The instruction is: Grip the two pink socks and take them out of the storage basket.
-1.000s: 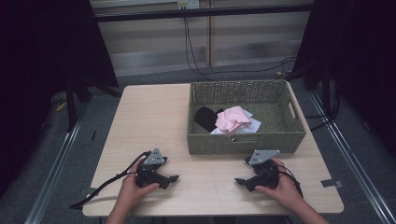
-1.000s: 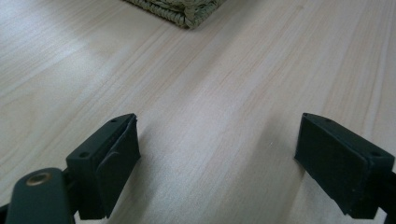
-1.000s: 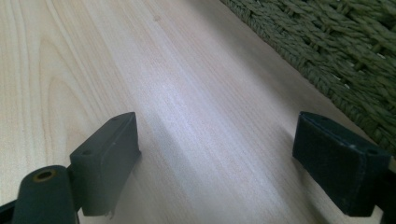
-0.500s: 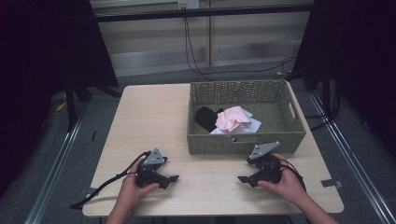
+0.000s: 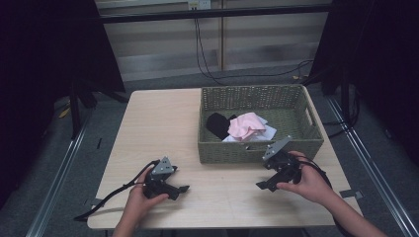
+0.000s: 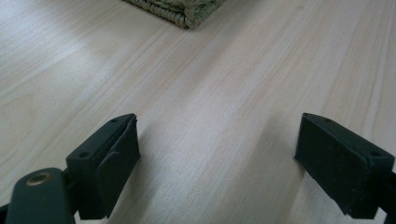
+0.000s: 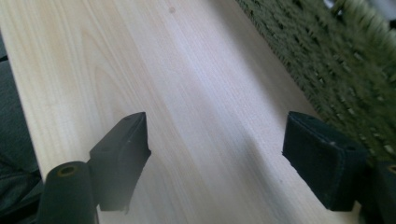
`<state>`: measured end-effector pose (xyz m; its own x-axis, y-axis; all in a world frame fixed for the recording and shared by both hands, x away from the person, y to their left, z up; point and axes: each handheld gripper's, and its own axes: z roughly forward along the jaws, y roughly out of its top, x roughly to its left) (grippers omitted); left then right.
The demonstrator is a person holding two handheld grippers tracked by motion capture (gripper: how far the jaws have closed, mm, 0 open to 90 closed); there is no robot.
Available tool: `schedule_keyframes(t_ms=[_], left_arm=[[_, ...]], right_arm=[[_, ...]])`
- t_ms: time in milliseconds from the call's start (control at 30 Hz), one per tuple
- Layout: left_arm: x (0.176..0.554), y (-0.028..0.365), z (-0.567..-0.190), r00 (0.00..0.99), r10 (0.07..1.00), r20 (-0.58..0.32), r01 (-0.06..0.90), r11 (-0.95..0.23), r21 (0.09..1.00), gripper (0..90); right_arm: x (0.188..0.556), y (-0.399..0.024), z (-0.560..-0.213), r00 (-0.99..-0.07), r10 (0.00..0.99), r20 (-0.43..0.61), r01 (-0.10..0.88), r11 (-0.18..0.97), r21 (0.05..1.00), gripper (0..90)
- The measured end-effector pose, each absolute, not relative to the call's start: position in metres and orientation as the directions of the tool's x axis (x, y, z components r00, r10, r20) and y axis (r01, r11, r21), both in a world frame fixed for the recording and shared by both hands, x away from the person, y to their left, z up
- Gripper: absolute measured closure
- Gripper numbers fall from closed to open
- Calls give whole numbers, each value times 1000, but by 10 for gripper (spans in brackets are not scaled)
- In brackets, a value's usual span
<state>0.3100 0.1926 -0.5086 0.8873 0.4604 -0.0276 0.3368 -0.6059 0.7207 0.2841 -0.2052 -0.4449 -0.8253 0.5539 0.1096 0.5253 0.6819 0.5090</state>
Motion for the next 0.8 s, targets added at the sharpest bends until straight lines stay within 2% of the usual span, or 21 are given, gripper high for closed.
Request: schedule_keyframes(t_ms=[467,800], left_arm=[[310,193,-509,888,460,-29,337,-604,722,129],[310,193,-509,888,460,-27,337,-607,720,129]], right_arm=[[298,-203,-392,-846,520,118,514,736,440,250],[319,-204,-357,-845,523,112,510,723,466,253]])
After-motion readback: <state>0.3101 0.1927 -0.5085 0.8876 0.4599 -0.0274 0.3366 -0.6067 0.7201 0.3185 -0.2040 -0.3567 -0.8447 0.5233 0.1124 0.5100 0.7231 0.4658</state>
